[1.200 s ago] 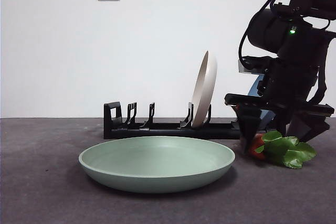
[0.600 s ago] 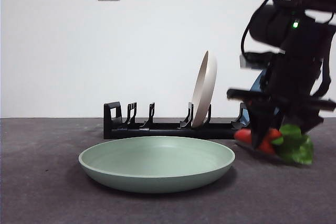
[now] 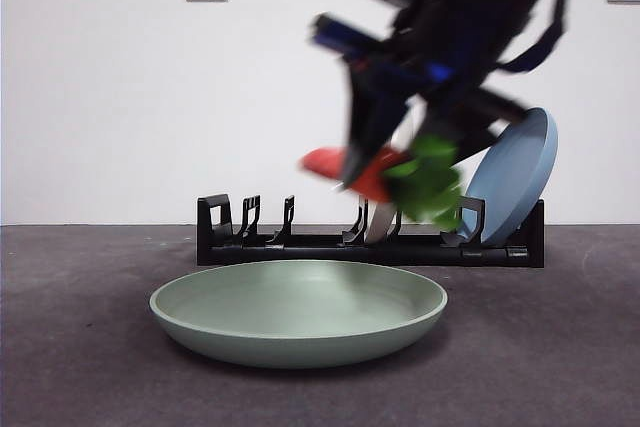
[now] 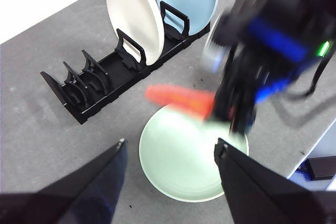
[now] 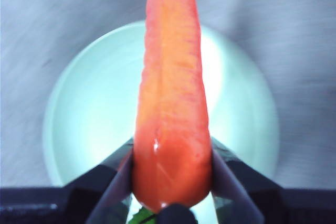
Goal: Take the green plate from the plate rack,put the plate on the table,take the carrot from the table,put the carrot in the plate
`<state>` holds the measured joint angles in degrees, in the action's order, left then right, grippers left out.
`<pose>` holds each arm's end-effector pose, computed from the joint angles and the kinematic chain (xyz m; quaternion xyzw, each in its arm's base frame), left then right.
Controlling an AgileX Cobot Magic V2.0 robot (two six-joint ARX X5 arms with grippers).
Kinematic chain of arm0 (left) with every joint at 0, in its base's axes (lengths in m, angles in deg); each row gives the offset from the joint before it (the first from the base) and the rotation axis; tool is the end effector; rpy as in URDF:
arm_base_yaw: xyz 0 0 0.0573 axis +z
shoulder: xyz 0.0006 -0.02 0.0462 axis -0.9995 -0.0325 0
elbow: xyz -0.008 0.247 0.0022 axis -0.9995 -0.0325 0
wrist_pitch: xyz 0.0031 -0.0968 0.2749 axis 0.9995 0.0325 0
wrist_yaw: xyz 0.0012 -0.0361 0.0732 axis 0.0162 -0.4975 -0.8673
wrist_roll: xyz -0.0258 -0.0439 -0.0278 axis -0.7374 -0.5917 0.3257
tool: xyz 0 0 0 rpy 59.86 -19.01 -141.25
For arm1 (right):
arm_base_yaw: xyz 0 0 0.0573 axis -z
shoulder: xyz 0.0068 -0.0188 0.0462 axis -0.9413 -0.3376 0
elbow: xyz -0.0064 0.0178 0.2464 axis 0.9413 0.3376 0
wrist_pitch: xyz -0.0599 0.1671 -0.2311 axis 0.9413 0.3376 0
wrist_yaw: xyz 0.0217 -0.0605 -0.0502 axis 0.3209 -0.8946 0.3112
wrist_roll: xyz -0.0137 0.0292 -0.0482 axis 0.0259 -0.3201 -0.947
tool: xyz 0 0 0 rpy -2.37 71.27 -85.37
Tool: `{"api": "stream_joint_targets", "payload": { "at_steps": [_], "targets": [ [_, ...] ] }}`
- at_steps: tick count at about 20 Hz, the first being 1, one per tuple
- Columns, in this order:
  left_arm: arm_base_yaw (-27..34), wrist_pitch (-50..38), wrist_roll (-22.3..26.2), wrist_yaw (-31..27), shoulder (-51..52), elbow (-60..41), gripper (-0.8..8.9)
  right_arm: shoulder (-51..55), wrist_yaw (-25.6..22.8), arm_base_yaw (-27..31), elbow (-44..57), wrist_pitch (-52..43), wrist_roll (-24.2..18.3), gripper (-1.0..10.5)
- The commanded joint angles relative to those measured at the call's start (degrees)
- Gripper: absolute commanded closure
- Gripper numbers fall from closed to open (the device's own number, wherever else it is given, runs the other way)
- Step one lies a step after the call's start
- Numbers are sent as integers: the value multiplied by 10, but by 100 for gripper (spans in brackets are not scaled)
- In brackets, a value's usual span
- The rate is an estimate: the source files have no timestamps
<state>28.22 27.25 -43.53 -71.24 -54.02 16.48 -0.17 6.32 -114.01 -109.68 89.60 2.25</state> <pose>0.1138 -0.1696 0.4058 0.1405 0.2453 -0.2944 0.9129 0.2469 0.2377 0.1782 -0.0539 0.4483 0.2927 0.8429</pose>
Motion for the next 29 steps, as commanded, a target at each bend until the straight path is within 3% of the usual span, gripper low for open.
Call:
{"api": "stream_joint_targets", "payload": {
  "at_steps": [1,10,11,15,20,23,29],
  "targets": [
    [0,-2,-4,-1,1,-2,529,-45,0,-25,1,-19,15,959],
    [0,10,-7,-1,1,-2,529,-140,-4,-51,1,-43,18,944],
    [0,10,-7,-1,1,-2,529,-140,-4,-51,1,-43,18,907],
    [0,10,-7,-1,1,-2,529,-130,-4,-51,1,-43,18,431],
    [0,10,-6,-1,1,-2,529,-66,-4,-51,1,-31,16,402],
    [0,16,-6,-1,1,-2,530,17,-3,-51,1,37,16,408],
    [0,61,-4,15,1,-2,530,212,1,-51,1,295,12,412]
  ]
}}
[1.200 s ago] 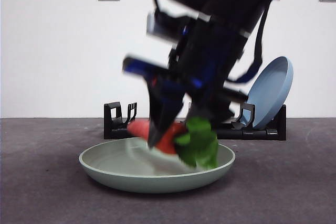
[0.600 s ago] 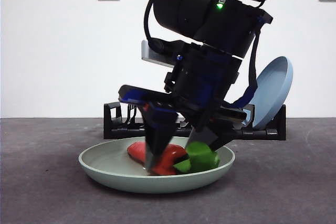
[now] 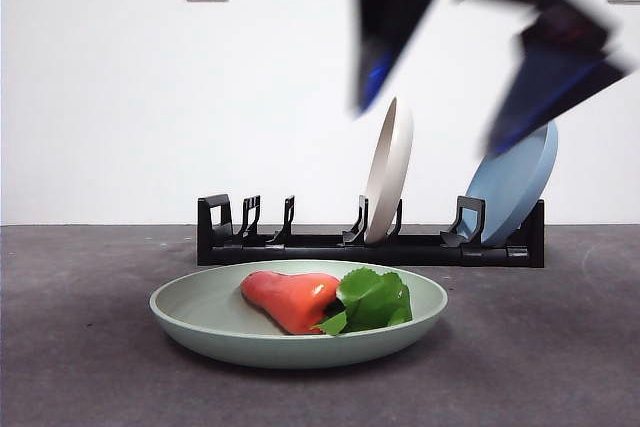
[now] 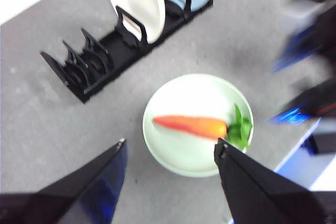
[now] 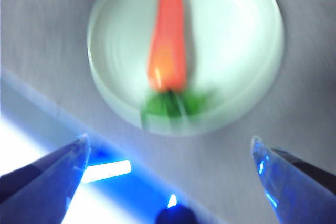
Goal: Take the green plate from the plate rack,put the plate on the table,take the carrot from the table,put the carrot in the plate
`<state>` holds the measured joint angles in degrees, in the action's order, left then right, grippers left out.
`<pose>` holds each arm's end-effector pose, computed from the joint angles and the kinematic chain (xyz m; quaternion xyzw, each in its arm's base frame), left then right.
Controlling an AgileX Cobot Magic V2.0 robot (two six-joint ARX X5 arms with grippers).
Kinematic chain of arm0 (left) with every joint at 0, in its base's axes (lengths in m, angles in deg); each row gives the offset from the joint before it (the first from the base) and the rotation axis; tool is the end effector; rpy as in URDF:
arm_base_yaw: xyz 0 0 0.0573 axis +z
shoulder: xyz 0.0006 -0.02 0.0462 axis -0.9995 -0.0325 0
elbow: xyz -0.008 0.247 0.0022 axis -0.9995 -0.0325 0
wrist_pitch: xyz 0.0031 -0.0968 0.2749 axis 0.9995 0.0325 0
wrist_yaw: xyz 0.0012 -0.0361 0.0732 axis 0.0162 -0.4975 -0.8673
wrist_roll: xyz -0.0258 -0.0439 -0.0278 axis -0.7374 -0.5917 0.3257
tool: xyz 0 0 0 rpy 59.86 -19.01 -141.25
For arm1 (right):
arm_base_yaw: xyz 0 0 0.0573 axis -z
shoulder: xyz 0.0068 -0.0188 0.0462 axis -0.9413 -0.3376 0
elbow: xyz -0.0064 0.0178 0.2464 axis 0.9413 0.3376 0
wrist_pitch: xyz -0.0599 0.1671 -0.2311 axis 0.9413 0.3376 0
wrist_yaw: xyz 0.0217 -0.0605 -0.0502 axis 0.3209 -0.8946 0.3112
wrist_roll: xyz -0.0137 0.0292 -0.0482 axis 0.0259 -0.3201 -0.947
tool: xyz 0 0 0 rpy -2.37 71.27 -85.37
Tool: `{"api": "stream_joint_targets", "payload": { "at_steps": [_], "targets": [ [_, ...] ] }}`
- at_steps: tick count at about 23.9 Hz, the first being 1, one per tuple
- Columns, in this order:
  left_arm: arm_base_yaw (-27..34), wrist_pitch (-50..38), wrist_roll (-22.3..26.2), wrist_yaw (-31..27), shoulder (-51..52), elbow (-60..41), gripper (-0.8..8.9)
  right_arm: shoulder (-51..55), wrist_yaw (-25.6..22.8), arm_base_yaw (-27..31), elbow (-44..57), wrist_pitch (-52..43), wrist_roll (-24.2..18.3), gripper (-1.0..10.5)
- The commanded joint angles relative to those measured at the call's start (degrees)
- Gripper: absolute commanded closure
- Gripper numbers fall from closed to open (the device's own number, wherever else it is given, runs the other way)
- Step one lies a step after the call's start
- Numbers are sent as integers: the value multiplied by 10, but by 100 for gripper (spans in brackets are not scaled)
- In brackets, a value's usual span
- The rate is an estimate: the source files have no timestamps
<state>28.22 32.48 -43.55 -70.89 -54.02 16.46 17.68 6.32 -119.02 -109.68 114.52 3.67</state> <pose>0.1108 -0.1649 0.3984 0.1689 0.2786 -0.2902 0.8998 0.1785 0.2050 0.2428 -0.0884 0.4975 0.3048 0.8073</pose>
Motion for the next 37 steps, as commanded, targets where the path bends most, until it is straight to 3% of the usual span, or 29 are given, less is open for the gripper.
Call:
{"api": "stream_joint_targets", "payload": {
  "at_steps": [1,6,9,11,14,15,37],
  "targets": [
    [0,17,-4,28,1,-2,530,65,2,-1,1,79,-2,412],
    [0,44,-4,105,1,-2,531,169,67,-1,1,150,0,415],
    [0,54,-4,136,1,-2,545,209,76,-1,1,166,0,439],
    [0,59,-4,156,1,-2,630,227,76,-1,1,175,0,572],
    [0,65,-4,163,1,-2,828,246,75,-1,1,188,-1,877],
    [0,68,-4,163,1,-2,824,251,75,-1,1,189,-1,957],
    [0,69,-4,159,1,-2,815,261,71,-1,1,189,-1,945]
  ]
}}
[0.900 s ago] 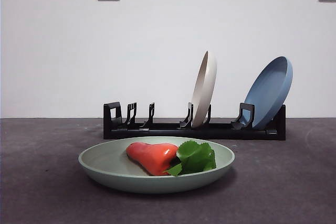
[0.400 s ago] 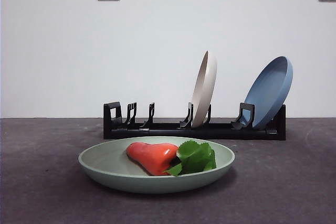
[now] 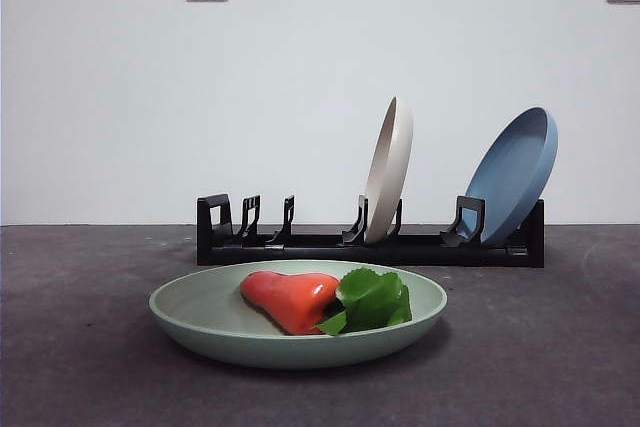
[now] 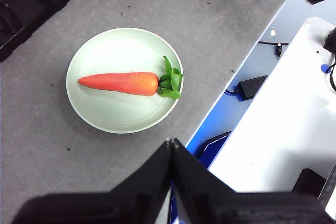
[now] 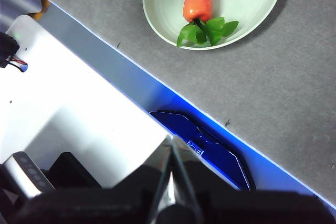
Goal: Take the green plate from the plate rack,put the plate on the table,take the carrot from the table,put the carrot in the plate
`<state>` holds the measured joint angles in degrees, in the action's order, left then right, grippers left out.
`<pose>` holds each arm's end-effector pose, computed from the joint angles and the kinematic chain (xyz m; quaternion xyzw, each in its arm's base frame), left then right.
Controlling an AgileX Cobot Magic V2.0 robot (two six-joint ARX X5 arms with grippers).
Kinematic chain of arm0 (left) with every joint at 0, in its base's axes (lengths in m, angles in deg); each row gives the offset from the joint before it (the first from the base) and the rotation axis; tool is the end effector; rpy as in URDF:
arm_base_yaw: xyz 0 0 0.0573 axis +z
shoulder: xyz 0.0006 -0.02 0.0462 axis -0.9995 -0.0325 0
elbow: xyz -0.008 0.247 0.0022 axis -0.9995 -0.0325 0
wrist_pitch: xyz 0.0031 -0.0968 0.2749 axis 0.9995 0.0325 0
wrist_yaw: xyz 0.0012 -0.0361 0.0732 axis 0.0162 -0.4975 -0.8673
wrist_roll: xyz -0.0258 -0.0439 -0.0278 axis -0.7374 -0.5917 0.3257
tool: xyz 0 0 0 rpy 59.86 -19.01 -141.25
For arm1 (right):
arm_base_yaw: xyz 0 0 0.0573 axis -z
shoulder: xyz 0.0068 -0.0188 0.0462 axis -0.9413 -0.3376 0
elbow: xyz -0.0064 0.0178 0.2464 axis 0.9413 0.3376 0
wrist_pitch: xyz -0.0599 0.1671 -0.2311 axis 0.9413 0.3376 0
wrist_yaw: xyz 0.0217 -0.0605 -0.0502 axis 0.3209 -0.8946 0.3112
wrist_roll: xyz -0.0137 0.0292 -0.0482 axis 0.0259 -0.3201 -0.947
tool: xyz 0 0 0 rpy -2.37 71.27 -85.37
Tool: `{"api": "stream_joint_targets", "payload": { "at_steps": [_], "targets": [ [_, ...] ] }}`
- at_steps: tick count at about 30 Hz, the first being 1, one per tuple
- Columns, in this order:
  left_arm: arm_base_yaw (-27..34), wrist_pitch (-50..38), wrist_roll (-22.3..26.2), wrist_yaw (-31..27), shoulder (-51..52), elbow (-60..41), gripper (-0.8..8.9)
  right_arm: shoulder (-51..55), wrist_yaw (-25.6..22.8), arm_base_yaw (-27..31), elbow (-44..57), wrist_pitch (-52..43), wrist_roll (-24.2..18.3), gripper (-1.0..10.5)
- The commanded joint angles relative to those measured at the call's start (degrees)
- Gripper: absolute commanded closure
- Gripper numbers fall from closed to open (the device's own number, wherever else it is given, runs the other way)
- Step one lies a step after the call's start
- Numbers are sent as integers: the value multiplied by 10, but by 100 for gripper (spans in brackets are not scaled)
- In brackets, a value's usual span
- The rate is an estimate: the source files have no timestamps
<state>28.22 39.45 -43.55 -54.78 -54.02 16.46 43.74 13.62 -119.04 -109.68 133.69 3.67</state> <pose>0.0989 -0.1638 0.3877 0.1653 0.3617 -0.3962 0.8276 0.1022 0.1251 0.3142 -0.0417 0.4681 0.3725 0.8003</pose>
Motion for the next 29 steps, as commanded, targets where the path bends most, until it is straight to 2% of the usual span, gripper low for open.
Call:
{"api": "stream_joint_targets", "payload": {
  "at_steps": [1,6,8,10,13,15,17,22,26,29],
  "targets": [
    [0,-2,-4,-2,1,-2,815,0,-2,-1,1,-3,-1,945],
    [6,-19,1,-21,6,-2,815,0,-2,-1,1,-3,-1,945],
    [20,-38,26,-60,18,-3,816,0,-2,-1,1,-3,-1,945],
    [50,-90,73,-91,35,-4,815,0,-2,-1,1,-3,-1,945],
    [120,-214,148,-69,75,-17,815,1,-2,-1,1,-3,-1,945],
    [181,-292,167,-33,103,-32,815,1,-2,-1,1,-3,-1,945],
    [251,-363,169,-10,133,-57,815,0,-2,-1,1,-3,-1,945],
    [392,-481,169,-1,212,-150,815,0,-2,-1,1,-3,-1,945],
    [464,-534,169,-1,279,-259,815,0,-2,-1,1,-3,-1,945],
    [496,-567,165,-1,329,-350,815,1,-2,-1,1,-3,-1,945]
  ]
}}
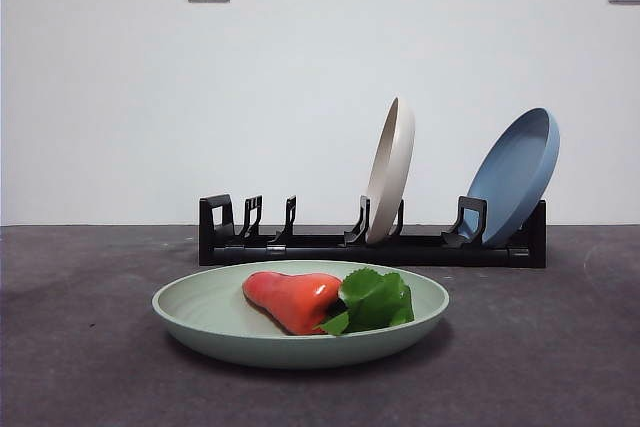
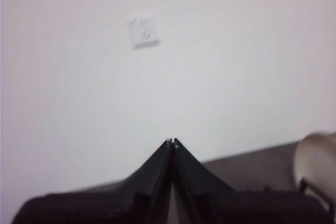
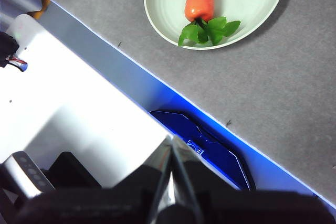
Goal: Take the green plate from the plate rack,put the plate on the table,take the carrot from the table,put the carrot in the plate
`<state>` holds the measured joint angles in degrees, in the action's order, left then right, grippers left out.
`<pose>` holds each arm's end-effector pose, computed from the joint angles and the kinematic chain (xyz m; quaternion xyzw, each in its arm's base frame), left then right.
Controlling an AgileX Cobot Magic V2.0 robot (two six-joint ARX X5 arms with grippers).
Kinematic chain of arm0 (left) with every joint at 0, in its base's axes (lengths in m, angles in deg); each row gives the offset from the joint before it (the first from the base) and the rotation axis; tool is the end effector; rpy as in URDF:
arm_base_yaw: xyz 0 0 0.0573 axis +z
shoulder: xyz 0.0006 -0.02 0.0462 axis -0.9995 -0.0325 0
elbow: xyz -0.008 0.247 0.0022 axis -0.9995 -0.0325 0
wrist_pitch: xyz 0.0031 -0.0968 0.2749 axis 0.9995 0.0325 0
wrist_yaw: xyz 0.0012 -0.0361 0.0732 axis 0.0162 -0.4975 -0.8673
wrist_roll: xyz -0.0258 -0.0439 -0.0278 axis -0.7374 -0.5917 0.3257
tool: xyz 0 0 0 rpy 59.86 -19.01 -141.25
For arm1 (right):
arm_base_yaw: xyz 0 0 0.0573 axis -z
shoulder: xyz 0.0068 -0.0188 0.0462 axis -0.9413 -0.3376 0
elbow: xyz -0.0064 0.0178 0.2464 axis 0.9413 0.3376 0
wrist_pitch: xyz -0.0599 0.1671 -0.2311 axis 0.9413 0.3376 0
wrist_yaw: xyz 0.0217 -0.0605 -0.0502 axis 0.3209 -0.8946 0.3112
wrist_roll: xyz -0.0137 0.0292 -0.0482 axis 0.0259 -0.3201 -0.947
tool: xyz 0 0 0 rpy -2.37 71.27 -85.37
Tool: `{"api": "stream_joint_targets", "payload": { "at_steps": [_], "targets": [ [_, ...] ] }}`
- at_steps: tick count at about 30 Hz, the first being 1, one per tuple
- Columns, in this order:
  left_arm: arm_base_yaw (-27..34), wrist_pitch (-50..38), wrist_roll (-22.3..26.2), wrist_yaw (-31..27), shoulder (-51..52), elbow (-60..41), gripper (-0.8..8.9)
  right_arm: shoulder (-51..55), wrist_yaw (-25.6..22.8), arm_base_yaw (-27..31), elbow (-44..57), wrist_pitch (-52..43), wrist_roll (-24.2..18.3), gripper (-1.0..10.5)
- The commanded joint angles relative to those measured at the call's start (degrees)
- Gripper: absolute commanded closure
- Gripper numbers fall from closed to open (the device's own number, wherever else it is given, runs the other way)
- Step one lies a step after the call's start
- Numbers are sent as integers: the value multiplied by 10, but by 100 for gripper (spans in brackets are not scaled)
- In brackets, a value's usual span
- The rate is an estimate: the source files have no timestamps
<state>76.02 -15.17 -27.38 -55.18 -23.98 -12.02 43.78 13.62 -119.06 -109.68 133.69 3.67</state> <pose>0.1350 -0.0252 0.3876 0.0659 -0.0816 -0.0465 0.9934 0.1021 0.1250 0.3143 -0.0416 0.4678 0.3727 0.8003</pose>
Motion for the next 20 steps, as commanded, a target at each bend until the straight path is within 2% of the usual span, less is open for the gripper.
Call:
{"api": "stream_joint_targets", "payload": {
  "at_steps": [1,9,20],
  "targets": [
    [25,-31,0,3,43,-92,815,0,-2,-1,1,-3,-1,945],
    [58,-102,-29,3,135,-297,815,0,-2,-1,1,-3,-1,945],
    [66,-102,-42,3,214,-440,815,0,-2,-1,1,-3,-1,945]
  ]
}}
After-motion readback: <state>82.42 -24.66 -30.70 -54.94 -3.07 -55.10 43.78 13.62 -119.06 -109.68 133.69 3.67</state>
